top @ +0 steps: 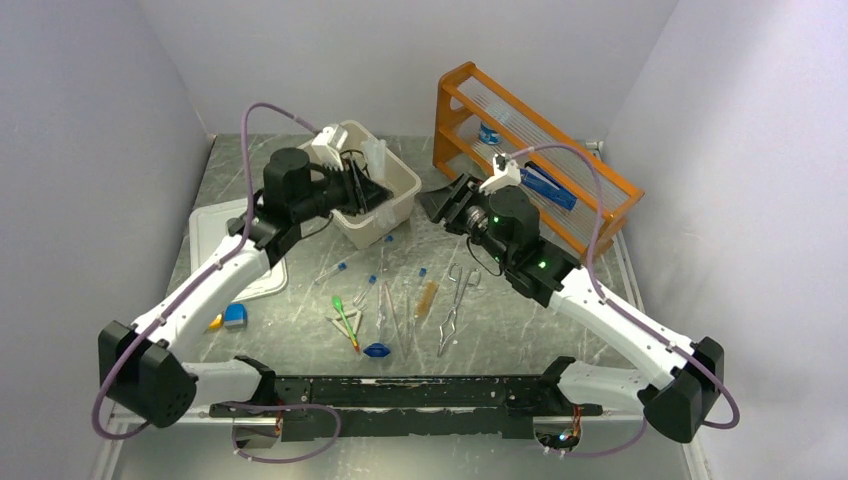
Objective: Organize the chemistry lab equipment
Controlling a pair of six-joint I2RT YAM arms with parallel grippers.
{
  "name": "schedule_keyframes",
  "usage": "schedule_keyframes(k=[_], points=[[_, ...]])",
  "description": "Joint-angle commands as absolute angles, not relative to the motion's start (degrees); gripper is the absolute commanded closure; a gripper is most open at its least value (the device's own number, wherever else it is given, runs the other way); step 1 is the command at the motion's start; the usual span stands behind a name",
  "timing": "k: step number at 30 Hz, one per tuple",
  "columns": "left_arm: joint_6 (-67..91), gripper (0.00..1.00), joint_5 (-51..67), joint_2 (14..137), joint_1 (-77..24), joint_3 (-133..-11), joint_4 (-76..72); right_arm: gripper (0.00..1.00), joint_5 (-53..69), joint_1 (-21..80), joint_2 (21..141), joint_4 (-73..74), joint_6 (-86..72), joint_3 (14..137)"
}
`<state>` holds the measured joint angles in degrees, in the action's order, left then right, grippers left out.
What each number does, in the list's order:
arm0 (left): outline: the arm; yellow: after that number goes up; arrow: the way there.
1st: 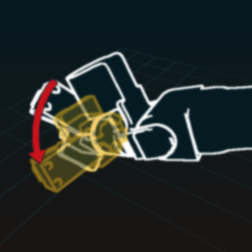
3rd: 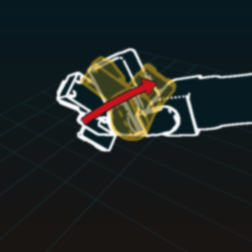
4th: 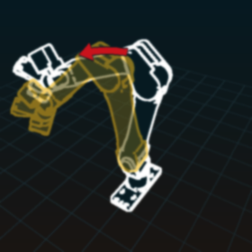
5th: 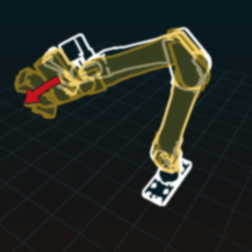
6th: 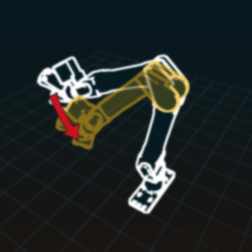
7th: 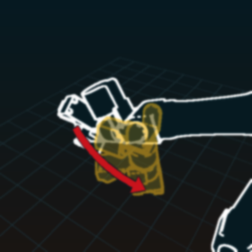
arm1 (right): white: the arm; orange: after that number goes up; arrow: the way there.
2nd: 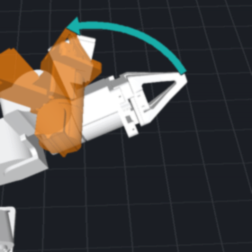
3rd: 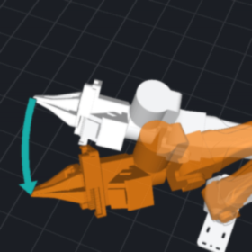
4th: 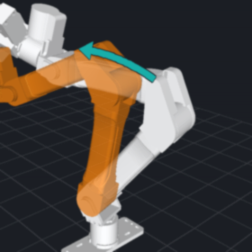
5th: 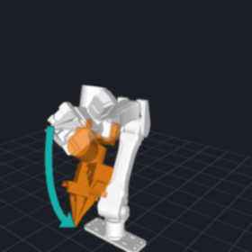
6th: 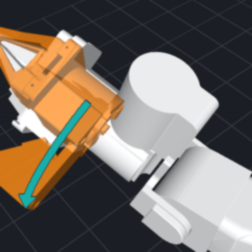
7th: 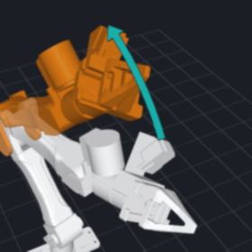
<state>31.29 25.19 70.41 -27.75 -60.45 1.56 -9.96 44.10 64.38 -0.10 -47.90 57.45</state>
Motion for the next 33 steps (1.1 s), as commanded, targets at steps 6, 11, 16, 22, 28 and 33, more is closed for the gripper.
schedule_keyframes(k=[6, 11, 16, 22, 28, 33], points=[[31.7, 0.7, 9.9, 85.1, -14.8, -73.4, 15.1, 0.46, -19.1, 43.5, 59.4, 8.5, -49.3, 52.2], [32.7, 0.69, 5.0, 92.6, -13.0, -77.5, 18.8, 0.46, -17.9, 43.4, 59.8, 9.2, -49.7, 50.6], [35.6, 0.68, 3.0, 96.5, -12.8, -78.2, 20.0, 0.46, -17.1, 43.2, 60.7, 9.5, -49.3, 50.4], [36.6, 0.65, -2.8, 98.9, -12.8, -78.2, 21.2, 0.46, -16.6, 43.1, 61.3, 9.0, -48.7, 50.0], [37.1, 0.54, -3.6, 98.9, -12.8, -79.0, 21.6, 0.46, -16.7, 42.8, 61.8, 9.7, -48.0, 50.0], [35.9, 0.46, -3.2, 98.2, -12.8, -80.9, 22.8, 0.46, -16.5, 42.7, 62.3, 9.6, -47.2, 49.9]])
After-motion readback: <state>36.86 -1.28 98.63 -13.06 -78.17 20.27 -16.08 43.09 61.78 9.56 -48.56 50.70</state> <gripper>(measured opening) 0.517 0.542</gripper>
